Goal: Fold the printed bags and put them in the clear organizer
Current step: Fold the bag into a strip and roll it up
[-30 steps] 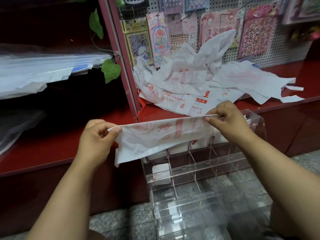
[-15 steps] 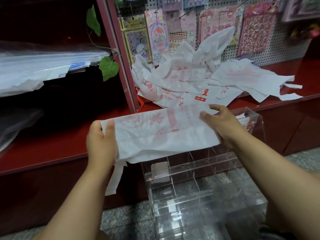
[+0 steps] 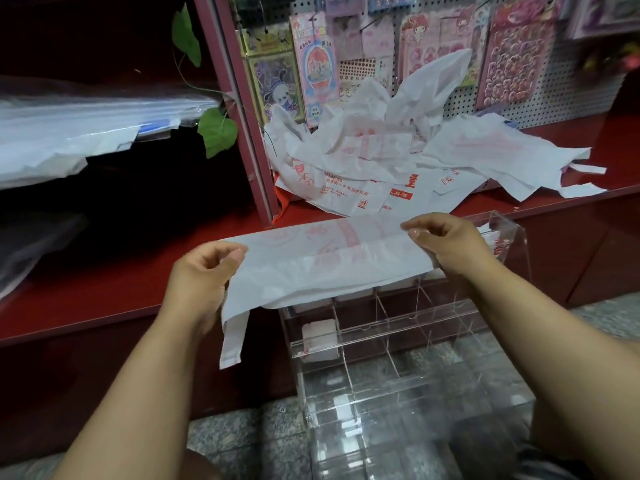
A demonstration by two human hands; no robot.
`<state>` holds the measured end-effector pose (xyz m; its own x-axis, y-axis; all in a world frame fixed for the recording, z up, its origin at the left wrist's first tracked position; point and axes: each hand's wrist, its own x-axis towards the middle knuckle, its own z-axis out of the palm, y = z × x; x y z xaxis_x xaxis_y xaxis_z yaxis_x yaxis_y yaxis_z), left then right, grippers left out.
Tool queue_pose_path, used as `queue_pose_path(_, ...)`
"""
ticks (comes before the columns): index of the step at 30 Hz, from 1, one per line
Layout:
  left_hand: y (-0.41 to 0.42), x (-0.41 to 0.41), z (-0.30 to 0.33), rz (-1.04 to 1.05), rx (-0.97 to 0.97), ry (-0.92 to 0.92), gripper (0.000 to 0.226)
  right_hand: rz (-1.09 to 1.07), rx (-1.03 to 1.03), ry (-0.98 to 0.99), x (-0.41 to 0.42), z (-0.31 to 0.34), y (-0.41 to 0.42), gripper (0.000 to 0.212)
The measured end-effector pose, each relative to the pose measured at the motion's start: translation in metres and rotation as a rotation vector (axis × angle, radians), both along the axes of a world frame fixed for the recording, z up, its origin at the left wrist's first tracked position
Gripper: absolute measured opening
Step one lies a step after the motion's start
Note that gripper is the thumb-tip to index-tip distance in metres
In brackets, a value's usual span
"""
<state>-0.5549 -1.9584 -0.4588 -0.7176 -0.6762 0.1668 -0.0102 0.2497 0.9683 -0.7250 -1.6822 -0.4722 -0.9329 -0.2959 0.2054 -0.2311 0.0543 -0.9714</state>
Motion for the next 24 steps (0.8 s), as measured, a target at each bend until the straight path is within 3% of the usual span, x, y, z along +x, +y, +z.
queue_pose_path(5, 0.001, 0.009, 0.006, -0.184, 0.08, -0.049, 0.024, 0.044, 0.039, 0.008, -0.004, 0.0, 0.006, 0.025)
queue_pose_path(7, 0.0, 0.01, 0.005, -0.2, 0.017, -0.073, 0.033, 0.058, 0.035, 0.004, -0.006, 0.001, 0.008, 0.029)
queue_pose_path(14, -0.009, 0.014, 0.008, -0.237, -0.006, -0.139, 0.033, 0.069, -0.005, 0.01, -0.007, -0.002, 0.01, 0.042)
queue_pose_path(20, -0.011, 0.011, 0.008, -0.142, -0.152, -0.15, 0.029, 0.028, 0.1, 0.103, -0.007, -0.001, 0.007, 0.045)
queue_pose_path(24, -0.014, 0.009, 0.006, -0.095, -0.211, -0.162, 0.021, -0.021, 0.22, 0.185, -0.009, -0.002, 0.005, 0.035)
